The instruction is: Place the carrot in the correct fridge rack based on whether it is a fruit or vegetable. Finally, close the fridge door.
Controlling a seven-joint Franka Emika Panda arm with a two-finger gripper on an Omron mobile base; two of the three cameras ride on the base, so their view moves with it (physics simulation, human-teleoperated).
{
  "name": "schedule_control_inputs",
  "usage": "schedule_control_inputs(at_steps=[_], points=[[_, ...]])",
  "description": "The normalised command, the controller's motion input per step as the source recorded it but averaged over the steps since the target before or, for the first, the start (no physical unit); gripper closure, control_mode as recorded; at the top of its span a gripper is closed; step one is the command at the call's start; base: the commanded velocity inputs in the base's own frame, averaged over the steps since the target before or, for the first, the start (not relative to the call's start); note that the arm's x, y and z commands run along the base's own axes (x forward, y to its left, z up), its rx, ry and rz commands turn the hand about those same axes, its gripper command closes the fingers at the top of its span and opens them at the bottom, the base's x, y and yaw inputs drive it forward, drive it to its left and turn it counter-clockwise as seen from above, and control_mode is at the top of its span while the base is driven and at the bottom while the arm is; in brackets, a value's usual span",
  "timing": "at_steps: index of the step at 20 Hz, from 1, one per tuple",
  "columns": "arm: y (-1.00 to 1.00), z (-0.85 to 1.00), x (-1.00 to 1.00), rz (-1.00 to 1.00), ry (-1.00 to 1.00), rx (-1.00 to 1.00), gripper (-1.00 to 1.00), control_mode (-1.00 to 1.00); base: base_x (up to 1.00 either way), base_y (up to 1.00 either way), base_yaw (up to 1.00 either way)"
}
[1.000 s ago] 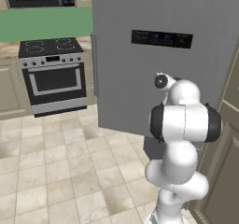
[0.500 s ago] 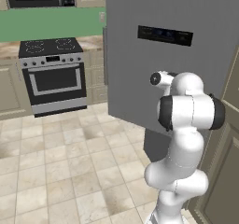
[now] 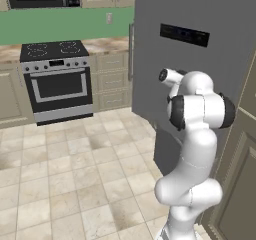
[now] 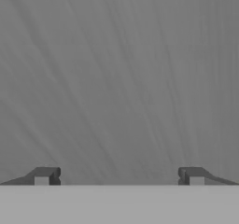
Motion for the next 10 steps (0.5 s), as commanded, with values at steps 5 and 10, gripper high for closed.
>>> schedule_control_inputs(at_steps=[5, 10], points=[[-0.74, -0.01, -0.03, -0.18, -0.12, 0.00, -1.00, -1.00, 0.00, 0.00, 0.00], [-0.76, -0.08, -0.17, -0.15, -0.14, 0.00, -1.00, -1.00, 0.00, 0.00, 0.00]])
